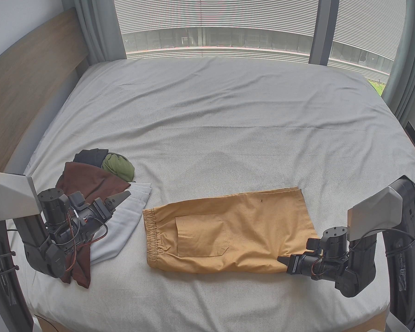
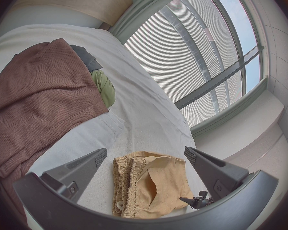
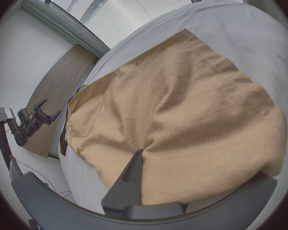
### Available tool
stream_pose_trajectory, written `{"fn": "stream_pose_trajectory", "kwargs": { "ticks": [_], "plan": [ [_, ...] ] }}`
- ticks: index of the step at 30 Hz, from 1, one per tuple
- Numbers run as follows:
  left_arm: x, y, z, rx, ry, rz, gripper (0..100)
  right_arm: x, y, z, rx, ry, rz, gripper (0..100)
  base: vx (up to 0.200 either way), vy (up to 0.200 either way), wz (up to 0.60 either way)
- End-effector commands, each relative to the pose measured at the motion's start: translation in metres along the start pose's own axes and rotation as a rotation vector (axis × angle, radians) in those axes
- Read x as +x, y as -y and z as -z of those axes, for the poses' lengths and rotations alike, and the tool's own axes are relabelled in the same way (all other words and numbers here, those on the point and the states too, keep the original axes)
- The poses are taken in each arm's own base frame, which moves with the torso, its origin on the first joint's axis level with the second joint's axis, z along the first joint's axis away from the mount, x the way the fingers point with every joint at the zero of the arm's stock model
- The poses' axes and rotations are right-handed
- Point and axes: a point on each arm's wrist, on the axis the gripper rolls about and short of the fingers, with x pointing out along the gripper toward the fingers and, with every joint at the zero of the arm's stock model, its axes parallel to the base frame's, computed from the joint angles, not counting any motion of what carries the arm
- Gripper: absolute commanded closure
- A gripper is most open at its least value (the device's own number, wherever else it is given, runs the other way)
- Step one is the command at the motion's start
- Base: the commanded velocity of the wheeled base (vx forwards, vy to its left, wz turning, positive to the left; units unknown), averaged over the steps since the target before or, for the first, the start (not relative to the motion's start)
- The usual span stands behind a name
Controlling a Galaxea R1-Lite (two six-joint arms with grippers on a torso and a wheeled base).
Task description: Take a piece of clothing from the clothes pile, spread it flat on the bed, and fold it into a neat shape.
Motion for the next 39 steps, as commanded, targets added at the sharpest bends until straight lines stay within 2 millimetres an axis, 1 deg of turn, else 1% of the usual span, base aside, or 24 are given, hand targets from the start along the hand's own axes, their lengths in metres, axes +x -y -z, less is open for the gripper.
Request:
{"fn": "stream_pose_trajectory", "kwargs": {
  "ticks": [1,4,5,8,9,16,21,22,24,26,27,28,29,30,32,35,39],
  "plan": [
    [0.001,-0.002,0.002,-0.004,-0.007,-0.005,0,0.002,0.004,0.006,0.007,-0.024,0.011,100,0.0,0.0,0.0],
    [0.001,-0.001,0.001,-0.003,-0.005,-0.003,0,0.001,0.003,0.005,0.006,-0.019,0.008,100,0.0,0.0,0.0],
    [0.001,-0.001,0.001,-0.003,-0.005,-0.003,0,0.001,0.002,0.005,0.007,-0.022,0.009,0,0.0,0.0,0.0],
    [0.001,-0.001,0.002,-0.003,-0.006,-0.002,0,-0.003,0.001,0.006,0.007,-0.028,0.01,0,0.0,0.0,0.0],
    [0.001,-0.001,0.002,-0.003,-0.007,-0.003,0,-0.01,-0.002,0.007,0.006,-0.038,0.012,0,0.0,0.0,0.0],
    [0.0,0.0,0.005,-0.003,-0.017,-0.001,0,-0.04,-0.014,0.016,0.008,-0.099,0.012,0,0.0,0.0,0.0],
    [-0.002,0.004,0.016,-0.008,-0.065,0.002,0,-0.065,-0.036,0.025,-0.022,-0.168,-0.064,0,0.0,0.0,0.0],
    [-0.002,0.004,0.017,-0.008,-0.07,0.003,0,-0.068,-0.038,0.025,-0.026,-0.175,-0.077,0,0.0,0.0,0.0],
    [-0.003,0.006,0.024,-0.013,-0.098,0.002,0,-0.08,-0.05,0.025,-0.049,-0.182,-0.13,0,0.0,0.0,0.0],
    [-0.003,0.006,0.032,-0.017,-0.126,-0.003,0,-0.088,-0.06,0.019,-0.073,-0.15,-0.177,0,0.0,0.0,0.0],
    [-0.002,0.006,0.032,-0.017,-0.128,-0.003,0,-0.088,-0.061,0.018,-0.074,-0.146,-0.179,0,0.0,0.0,0.0],
    [0.0,0.005,0.041,-0.02,-0.161,-0.007,0,-0.092,-0.069,0.007,-0.093,-0.085,-0.214,0,0.0,0.0,0.0],
    [0.001,0.005,0.045,-0.021,-0.173,-0.008,0,-0.092,-0.072,0.002,-0.1,-0.058,-0.229,0,0.0,0.0,0.0],
    [0.003,0.003,0.05,-0.022,-0.191,-0.014,0,-0.091,-0.077,-0.007,-0.112,-0.014,-0.253,0,0.0,0.0,0.0],
    [0.007,0.0,0.057,-0.026,-0.21,-0.023,0,-0.089,-0.081,-0.018,-0.117,0.04,-0.275,0,0.0,0.0,0.0],
    [0.012,-0.005,0.071,-0.033,-0.256,-0.041,0,-0.079,-0.089,-0.034,-0.091,0.105,-0.314,0,0.0,0.0,0.0],
    [0.018,-0.012,0.079,-0.029,-0.258,-0.072,0,-0.072,-0.093,-0.042,-0.086,0.132,-0.334,0,0.0,0.0,0.0]
  ]
}}
